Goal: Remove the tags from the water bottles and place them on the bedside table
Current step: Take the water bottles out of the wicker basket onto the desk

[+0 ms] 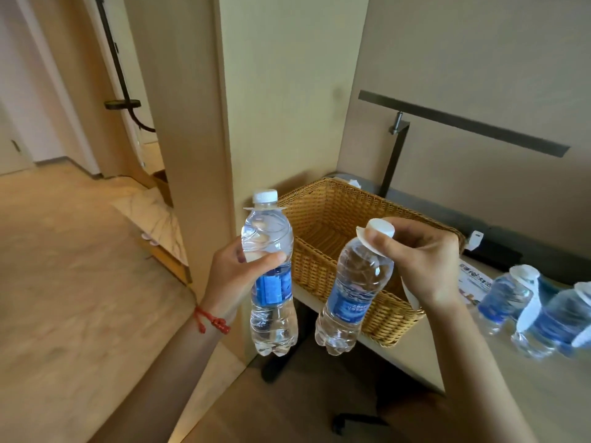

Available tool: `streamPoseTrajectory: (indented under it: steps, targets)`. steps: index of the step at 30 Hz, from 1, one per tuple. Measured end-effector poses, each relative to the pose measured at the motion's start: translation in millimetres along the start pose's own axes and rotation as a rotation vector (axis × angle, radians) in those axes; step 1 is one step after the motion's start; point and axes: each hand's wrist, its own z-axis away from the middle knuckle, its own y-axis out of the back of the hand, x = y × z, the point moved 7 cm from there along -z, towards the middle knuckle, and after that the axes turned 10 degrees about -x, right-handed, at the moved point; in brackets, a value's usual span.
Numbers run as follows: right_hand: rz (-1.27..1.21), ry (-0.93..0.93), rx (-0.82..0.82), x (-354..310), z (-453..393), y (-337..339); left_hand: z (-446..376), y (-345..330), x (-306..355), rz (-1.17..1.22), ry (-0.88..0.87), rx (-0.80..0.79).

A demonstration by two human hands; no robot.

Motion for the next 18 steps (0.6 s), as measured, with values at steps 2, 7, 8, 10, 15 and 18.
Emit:
streamPoseTrajectory:
  steps: [2, 7, 8, 10, 15, 18]
  targets:
    - [-0.025, 0.021, -0.013, -3.2, 10.4, 3.3, 16.3, -3.7, 1.0, -0.025, 0.013, 0.038]
    - [-0.082, 0.043, -0.036, -6.3, 43.6, 30.1, 62.2, -34.5, 8.9, -0.045, 0.024, 0.094]
    - [-0.082, 0.051, -0.041, -7.4, 51.6, 37.7, 73.0, -43.2, 10.5, -0.043, 0.027, 0.106]
    - [-0.084, 0.06, -0.059, -9.4, 68.7, 54.2, 96.4, -62.9, 13.3, -0.039, 0.02, 0.128]
    - [-0.085, 0.034, -0.13, -4.3, 116.9, 90.3, 160.2, -108.0, 15.4, -0.045, 0.026, 0.175]
    - [-0.057, -0.005, -0.134, -0.4, 146.0, 108.9, 190.9, -129.9, 14.9, -0.052, 0.047, 0.188]
